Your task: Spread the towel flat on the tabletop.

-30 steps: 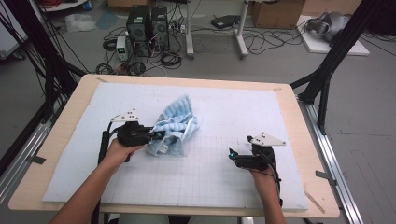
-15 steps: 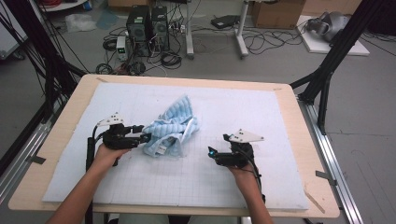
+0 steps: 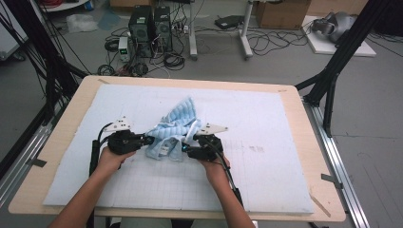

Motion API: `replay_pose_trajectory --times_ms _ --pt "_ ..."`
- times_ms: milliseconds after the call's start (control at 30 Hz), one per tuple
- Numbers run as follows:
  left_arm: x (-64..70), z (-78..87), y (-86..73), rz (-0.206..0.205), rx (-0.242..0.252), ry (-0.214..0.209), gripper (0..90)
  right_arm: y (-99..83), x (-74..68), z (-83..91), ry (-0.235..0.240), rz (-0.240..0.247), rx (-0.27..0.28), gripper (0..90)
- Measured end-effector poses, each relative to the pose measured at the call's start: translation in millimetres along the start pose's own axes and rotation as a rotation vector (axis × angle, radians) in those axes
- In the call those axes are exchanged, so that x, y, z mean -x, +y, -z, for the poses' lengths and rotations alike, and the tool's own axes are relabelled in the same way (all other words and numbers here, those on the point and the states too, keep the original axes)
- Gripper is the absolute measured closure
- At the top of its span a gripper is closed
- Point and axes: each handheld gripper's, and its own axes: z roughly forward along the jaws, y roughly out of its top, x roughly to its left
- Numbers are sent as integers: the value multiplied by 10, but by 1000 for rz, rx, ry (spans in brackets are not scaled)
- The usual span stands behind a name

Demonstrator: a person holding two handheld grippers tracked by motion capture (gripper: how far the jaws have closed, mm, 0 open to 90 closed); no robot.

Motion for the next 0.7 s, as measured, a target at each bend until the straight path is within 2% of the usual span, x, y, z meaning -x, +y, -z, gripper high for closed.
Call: replay_pose_trajectory --times_ms 33,67,100,133,167,367,467,600,633,700 --pt "0 -3 -3 10 7 3 867 4 7 -42 -20 1 -29 525" --pt "-6 2 -4 13 8 3 867 0 19 -54 -22 5 -34 622" --pt "-8 8 -4 14 10 5 867 0 20 -46 -38 30 -38 717" --pt "-14 16 -4 14 13 8 867 4 26 -29 -50 58 -40 777" --pt "-20 25 -8 21 23 13 868 5 30 -9 -55 65 -41 818" --pt "-89 82 -34 63 50 46 868 -44 136 154 -76 86 -66 842" --pt "-114 99 -41 71 46 65 867 -79 238 266 -96 65 -85 842" --pt "-126 83 -53 73 33 75 867 -109 391 397 -131 27 -94 841" --pt "-119 68 -55 70 27 74 867 -109 391 397 -131 27 -94 841" --pt "-88 -4 -68 52 1 73 867 -93 436 395 -177 47 -112 841"
